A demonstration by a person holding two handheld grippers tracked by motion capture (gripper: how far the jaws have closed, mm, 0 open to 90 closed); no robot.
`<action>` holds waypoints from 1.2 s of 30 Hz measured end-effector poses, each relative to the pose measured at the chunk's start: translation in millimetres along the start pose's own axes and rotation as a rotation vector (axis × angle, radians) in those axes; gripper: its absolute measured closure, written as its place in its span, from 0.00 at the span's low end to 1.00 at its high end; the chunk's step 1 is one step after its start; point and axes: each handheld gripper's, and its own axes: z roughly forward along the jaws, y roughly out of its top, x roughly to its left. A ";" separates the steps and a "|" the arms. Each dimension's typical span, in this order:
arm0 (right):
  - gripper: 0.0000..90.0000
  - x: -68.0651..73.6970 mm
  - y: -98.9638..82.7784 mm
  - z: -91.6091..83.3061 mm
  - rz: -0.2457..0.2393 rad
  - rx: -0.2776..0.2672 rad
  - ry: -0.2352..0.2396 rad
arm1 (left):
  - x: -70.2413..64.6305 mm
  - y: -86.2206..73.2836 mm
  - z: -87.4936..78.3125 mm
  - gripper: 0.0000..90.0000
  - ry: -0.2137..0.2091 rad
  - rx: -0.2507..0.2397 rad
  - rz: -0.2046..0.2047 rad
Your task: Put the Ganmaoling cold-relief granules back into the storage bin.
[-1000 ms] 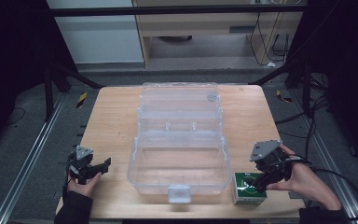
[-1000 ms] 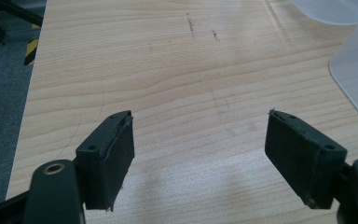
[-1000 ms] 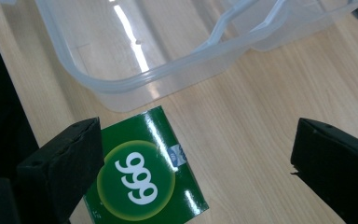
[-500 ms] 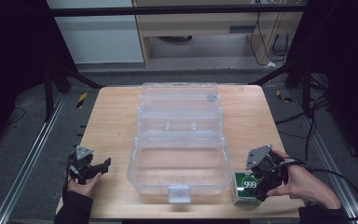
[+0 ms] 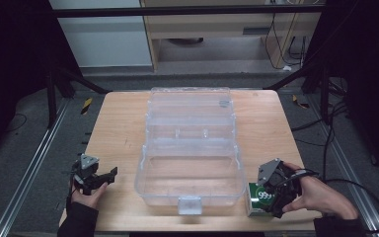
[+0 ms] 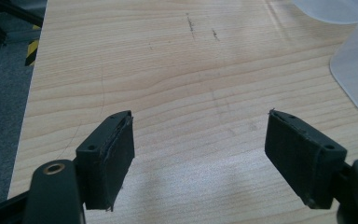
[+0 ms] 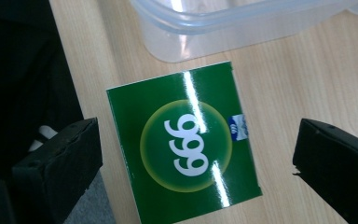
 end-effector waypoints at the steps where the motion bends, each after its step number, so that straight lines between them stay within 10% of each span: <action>1: 0.02 0.2 0.0 0.7 -0.003 0.005 0.001 | 0.1 0.0 0.0 0.26 0.000 0.000 0.000; 36: 0.03 -1.1 -1.7 42.8 -0.085 0.110 0.070 | 0.2 -0.1 1.1 0.26 0.001 0.004 0.003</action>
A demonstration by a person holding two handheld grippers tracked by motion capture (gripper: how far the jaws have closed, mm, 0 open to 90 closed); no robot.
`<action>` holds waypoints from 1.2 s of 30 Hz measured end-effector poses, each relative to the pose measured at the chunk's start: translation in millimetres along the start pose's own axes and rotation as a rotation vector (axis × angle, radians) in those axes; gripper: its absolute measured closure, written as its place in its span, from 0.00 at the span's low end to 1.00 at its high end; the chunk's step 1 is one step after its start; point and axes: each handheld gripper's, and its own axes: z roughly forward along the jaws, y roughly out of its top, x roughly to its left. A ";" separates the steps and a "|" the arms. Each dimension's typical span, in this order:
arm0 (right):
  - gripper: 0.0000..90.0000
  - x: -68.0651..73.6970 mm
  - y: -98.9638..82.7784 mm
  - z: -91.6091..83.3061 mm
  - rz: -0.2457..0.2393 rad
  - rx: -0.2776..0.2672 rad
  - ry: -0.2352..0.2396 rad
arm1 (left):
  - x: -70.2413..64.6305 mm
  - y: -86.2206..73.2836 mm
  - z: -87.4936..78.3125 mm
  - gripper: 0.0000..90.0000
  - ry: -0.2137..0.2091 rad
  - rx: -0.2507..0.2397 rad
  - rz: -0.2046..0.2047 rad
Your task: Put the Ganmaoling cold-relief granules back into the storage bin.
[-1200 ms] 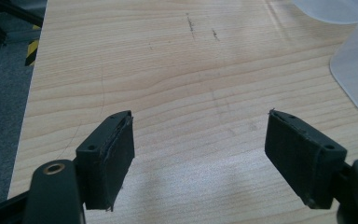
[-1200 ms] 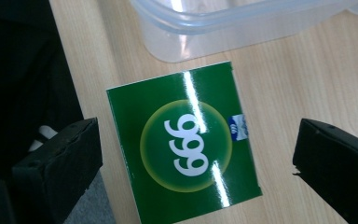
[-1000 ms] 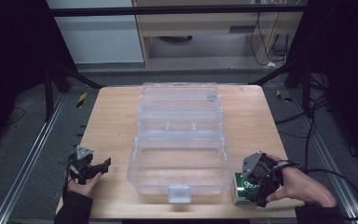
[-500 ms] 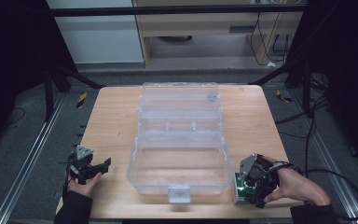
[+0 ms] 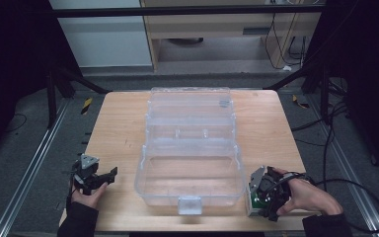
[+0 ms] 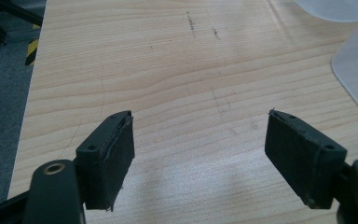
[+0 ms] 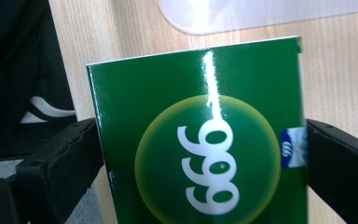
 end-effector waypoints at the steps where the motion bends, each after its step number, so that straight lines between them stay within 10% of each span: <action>1: 0.03 -0.6 0.2 1.4 -0.005 0.004 0.006 | 0.0 0.0 0.0 0.26 0.000 0.000 0.000; 23: 0.12 -5.0 -0.1 15.0 -0.024 0.027 0.034 | 0.5 -0.1 0.2 0.26 0.001 0.002 -0.001; 36: 0.17 -6.8 -2.7 4.1 0.045 0.017 0.013 | 0.0 0.0 0.2 0.26 0.003 0.001 0.002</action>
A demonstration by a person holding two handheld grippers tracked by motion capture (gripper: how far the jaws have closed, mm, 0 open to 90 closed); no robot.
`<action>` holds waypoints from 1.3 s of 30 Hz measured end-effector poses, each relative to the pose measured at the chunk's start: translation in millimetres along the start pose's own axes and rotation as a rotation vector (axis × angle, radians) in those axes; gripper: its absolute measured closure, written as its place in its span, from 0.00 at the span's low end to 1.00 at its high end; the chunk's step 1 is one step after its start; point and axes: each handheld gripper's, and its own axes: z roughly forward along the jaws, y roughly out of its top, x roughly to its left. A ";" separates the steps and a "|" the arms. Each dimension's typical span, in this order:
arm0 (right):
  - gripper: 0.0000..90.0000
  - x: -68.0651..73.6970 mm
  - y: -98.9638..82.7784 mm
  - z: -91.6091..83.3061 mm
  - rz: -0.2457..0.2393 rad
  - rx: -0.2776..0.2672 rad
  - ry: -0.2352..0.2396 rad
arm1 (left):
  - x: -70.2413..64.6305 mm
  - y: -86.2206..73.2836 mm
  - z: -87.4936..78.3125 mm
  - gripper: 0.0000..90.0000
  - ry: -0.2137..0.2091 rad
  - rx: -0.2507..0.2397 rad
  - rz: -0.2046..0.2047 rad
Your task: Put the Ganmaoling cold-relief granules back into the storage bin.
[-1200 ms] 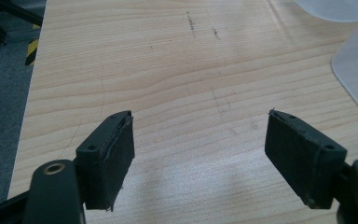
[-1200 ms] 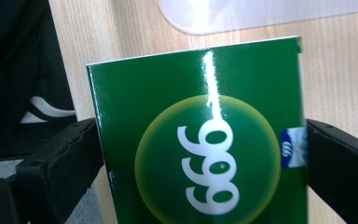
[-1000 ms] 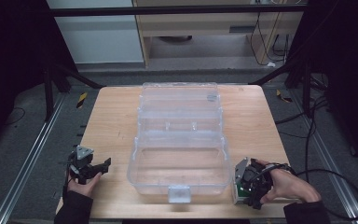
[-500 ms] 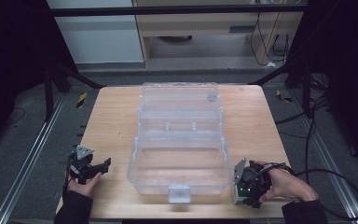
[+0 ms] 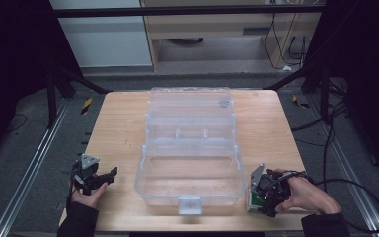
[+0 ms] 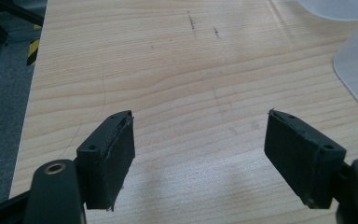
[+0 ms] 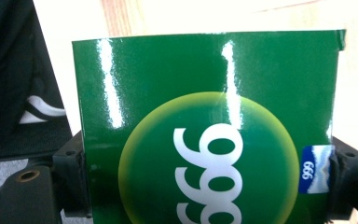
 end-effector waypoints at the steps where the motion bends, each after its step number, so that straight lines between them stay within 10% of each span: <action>1: 0.17 -0.1 0.1 -2.3 0.004 -0.006 -0.003 | 0.0 0.0 0.0 0.26 0.000 0.001 0.000; 39: 0.17 0.0 23.4 -107.1 0.041 -0.103 -0.126 | -1.2 0.4 0.3 0.26 -0.005 0.006 0.003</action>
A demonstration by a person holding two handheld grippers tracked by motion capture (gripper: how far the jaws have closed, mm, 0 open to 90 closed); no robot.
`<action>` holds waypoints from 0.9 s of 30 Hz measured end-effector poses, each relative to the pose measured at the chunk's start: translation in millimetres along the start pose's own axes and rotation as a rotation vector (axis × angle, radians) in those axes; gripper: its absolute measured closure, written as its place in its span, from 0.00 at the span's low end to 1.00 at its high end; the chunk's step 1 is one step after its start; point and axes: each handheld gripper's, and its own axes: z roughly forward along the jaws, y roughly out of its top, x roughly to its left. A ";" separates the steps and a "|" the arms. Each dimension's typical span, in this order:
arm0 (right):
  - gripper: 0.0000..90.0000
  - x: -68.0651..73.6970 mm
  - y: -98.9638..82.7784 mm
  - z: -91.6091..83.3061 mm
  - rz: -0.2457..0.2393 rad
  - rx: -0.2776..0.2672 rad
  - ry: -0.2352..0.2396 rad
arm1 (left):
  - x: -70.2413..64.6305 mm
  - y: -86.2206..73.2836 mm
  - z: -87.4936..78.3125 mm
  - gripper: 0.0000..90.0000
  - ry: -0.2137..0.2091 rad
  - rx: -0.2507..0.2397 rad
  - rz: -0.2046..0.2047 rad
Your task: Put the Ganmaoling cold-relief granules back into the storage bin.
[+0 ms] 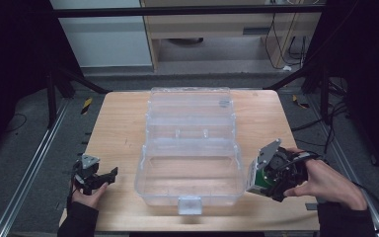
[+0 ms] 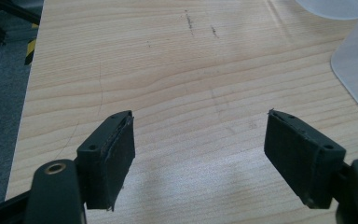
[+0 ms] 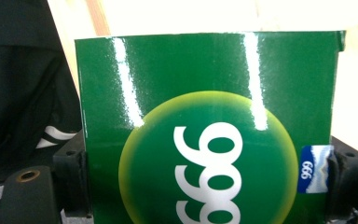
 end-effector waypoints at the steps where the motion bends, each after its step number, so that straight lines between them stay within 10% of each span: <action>1: 0.17 0.0 2.1 -1.9 0.004 -0.003 0.001 | 0.0 0.0 0.0 0.26 0.000 0.000 0.000; 27: 0.17 -4.2 73.4 -0.3 -0.078 -0.065 0.024 | 0.0 0.4 -0.2 0.26 -0.003 -0.003 0.000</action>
